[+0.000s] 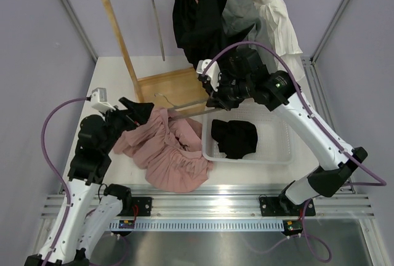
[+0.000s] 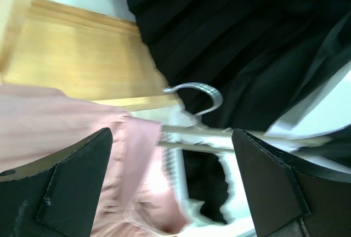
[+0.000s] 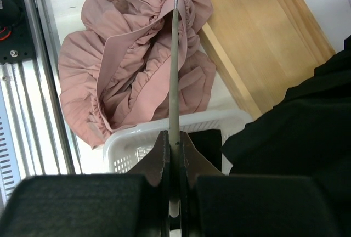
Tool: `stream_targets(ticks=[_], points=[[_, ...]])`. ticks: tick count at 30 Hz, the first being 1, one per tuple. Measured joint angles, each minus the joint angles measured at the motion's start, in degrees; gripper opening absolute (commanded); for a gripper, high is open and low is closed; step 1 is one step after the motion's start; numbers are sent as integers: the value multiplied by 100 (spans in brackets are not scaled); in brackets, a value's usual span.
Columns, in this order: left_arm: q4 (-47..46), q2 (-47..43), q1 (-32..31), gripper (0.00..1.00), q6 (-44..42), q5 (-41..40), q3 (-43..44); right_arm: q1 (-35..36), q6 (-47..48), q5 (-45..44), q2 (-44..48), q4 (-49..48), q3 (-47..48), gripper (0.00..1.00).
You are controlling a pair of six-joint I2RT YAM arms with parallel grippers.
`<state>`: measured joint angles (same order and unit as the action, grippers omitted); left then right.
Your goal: Remove the skirt from the hanger
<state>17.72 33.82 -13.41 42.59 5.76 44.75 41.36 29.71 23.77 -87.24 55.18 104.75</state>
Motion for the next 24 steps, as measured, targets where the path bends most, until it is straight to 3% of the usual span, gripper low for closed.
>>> stream_targets(ticks=[9,15,24], points=[[-103,98,7,99,-1576,780,-737,-568,76,435,660,601,4,0],[-127,492,7,99,-1797,743,-804,-835,133,544,1211,1001,11,0],[-240,240,7,99,-1751,597,-1025,-1224,-450,496,1768,879,225,0]])
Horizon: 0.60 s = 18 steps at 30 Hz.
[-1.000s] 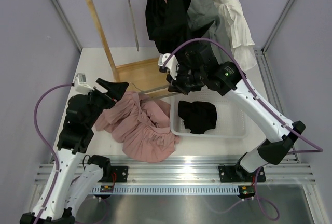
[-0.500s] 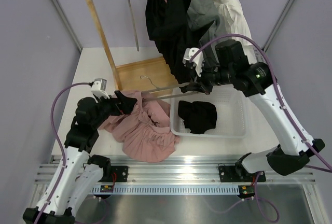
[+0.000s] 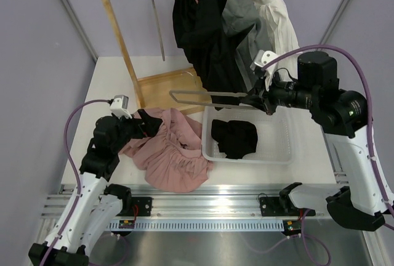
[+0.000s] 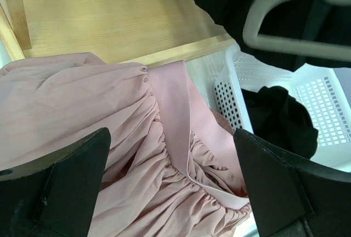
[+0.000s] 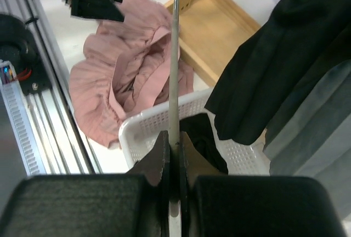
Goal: Remove the skirt from the hanger
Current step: Remove the skirt from the hanger, then place the hanger at the clothesline.
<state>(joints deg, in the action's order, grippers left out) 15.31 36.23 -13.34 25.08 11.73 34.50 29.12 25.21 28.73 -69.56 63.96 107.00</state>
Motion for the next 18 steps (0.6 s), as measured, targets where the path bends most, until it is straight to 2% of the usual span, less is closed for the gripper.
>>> stream_targets(ticks=[9,18], points=[[109,-632,0,99,181,-92,-17,-4,-1526,-619,-435,-1231,28,0],[271,-1034,0,99,420,-216,-15,26,-2385,-1241,-1143,-2208,341,0]])
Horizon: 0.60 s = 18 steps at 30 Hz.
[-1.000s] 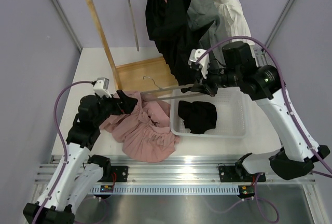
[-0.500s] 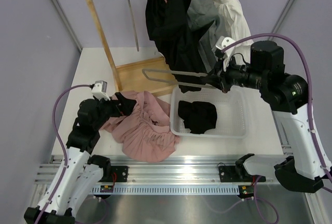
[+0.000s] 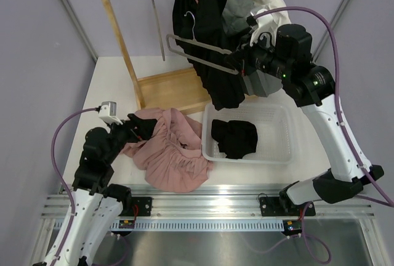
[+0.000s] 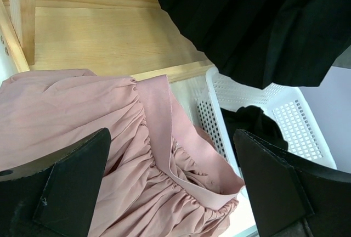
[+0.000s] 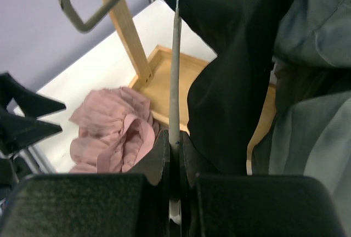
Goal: Remove the skirt from the hanger
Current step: Place the hanger at the clothesline.
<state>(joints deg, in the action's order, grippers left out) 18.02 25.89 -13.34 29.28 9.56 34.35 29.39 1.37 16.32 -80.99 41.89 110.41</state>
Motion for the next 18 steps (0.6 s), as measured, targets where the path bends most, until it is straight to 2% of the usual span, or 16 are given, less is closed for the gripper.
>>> stream_targets(ticks=[5,14,18], points=[[44,-33,0,99,83,-57,0,356,-234,-656,-310,-391,339,0],[162,-66,0,99,129,-101,57,1152,-317,-2350,-575,-1263,345,0],[192,-116,0,99,168,-103,107,1303,-315,-2754,-686,-1600,343,0]])
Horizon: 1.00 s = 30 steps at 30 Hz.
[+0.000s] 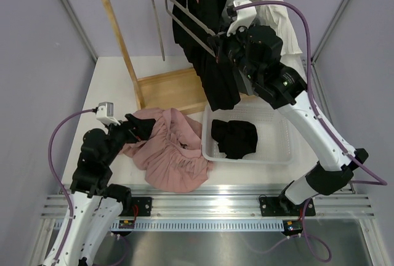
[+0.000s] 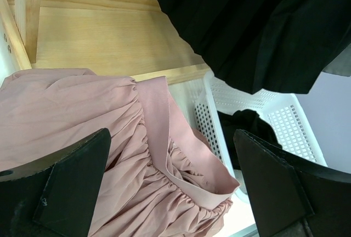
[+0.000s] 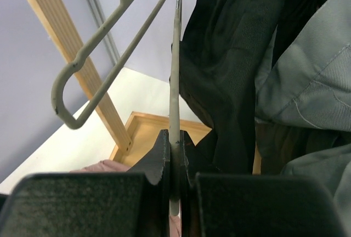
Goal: Remove the skirt from the hanger
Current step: Place the hanger at the clothesline.
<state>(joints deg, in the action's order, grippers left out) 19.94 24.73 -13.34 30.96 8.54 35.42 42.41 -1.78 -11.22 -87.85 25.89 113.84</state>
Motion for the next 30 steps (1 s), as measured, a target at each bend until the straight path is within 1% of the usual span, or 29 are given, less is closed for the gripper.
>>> stream_targets(ticks=[5,13,19,26,30], points=[[17,-66,0,99,57,0,22,166,114,-260,-146,-341,-7,0],[74,-146,0,99,61,-2,22,380,450,-435,-271,-688,24,0],[74,-149,0,99,107,0,22,387,658,-614,-839,-833,549,0],[116,-164,0,99,107,-2,22,437,680,-616,-1325,-957,588,0],[120,-214,0,99,107,-2,22,693,820,-636,-1499,-1021,732,0]])
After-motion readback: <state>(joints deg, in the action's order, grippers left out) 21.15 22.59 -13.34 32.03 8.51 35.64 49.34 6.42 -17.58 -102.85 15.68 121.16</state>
